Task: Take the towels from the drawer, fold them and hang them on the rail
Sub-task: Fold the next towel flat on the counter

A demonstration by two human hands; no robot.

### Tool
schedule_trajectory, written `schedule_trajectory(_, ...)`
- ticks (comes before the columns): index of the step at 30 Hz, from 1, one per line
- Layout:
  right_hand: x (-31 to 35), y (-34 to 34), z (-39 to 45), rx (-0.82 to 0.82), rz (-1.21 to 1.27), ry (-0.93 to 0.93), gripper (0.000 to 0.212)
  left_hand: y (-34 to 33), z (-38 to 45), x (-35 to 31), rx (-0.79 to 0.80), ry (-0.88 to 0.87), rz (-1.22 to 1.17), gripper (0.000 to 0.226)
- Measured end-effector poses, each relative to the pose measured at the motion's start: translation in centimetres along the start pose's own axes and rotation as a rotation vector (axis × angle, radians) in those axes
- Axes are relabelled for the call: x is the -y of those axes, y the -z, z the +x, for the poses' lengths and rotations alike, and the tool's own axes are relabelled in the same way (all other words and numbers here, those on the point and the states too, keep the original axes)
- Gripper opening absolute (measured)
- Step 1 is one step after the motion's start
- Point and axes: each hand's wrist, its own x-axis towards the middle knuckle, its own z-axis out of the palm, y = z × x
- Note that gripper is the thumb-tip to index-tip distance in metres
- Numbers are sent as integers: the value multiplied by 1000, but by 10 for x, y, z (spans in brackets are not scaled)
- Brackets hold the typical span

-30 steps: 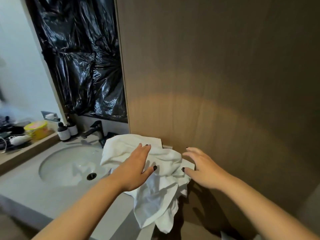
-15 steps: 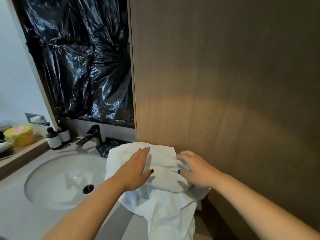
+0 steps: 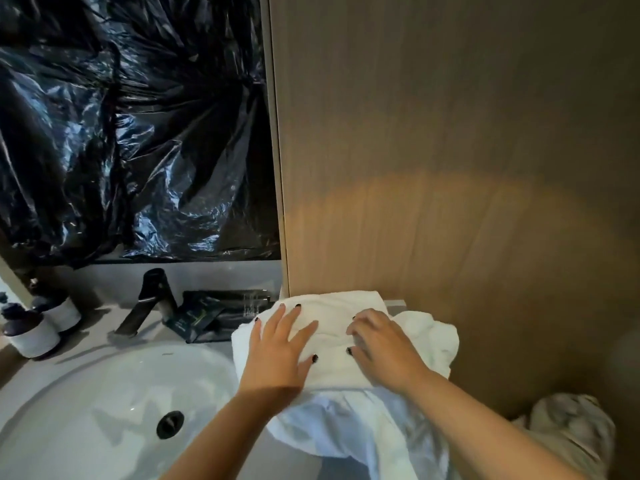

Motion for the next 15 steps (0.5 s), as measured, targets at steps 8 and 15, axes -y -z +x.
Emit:
schedule_trajectory(8, 26, 30, -21, -146, 126, -155, 15, -6, -14, -11, -364, -4, -353, 12)
schedule_trajectory(15, 55, 84, -55, -154, -41, -4, 17, 22, -40, -26, -447, 153, -765, 31)
